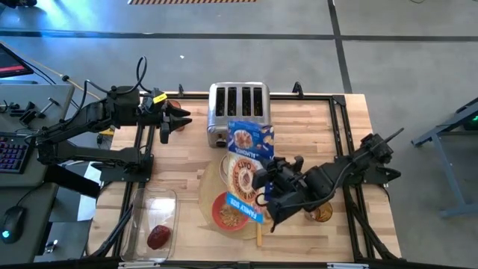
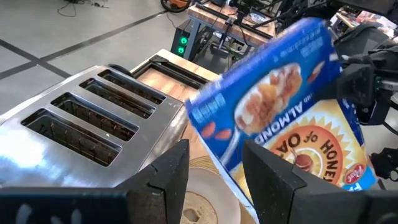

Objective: Arrange a breakfast setting
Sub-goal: Pour the cereal into the bowl

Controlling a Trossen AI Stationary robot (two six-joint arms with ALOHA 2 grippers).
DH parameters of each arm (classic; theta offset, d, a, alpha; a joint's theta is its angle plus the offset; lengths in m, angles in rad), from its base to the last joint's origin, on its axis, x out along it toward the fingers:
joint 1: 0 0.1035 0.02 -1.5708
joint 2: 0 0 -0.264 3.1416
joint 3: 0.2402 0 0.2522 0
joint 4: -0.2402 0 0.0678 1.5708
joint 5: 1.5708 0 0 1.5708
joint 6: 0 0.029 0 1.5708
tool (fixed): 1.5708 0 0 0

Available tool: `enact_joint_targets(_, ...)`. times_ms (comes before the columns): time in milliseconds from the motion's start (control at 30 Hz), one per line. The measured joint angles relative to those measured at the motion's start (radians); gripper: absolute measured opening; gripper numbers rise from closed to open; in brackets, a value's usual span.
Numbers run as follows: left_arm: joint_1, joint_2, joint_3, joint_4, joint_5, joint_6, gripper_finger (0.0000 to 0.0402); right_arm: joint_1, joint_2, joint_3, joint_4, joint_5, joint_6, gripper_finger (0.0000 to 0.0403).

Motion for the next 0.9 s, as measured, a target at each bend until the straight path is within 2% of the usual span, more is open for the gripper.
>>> enact_joint_targets(567,0.000,0.000,0.000,0.000,0.000,0.006,0.0138,0.005,0.004,0.000,-0.005,0.000,0.028,0.0000)
enact_joint_targets(700,0.000,0.000,0.000,0.000,0.000,0.006,0.0138,0.006,0.003,0.000,-0.042,0.036,0.030,0.0000)
enact_joint_targets(900,0.000,0.000,0.000,0.000,0.000,0.007,0.0138,0.006,0.002,0.000,-0.038,-0.008,0.056,0.0000)
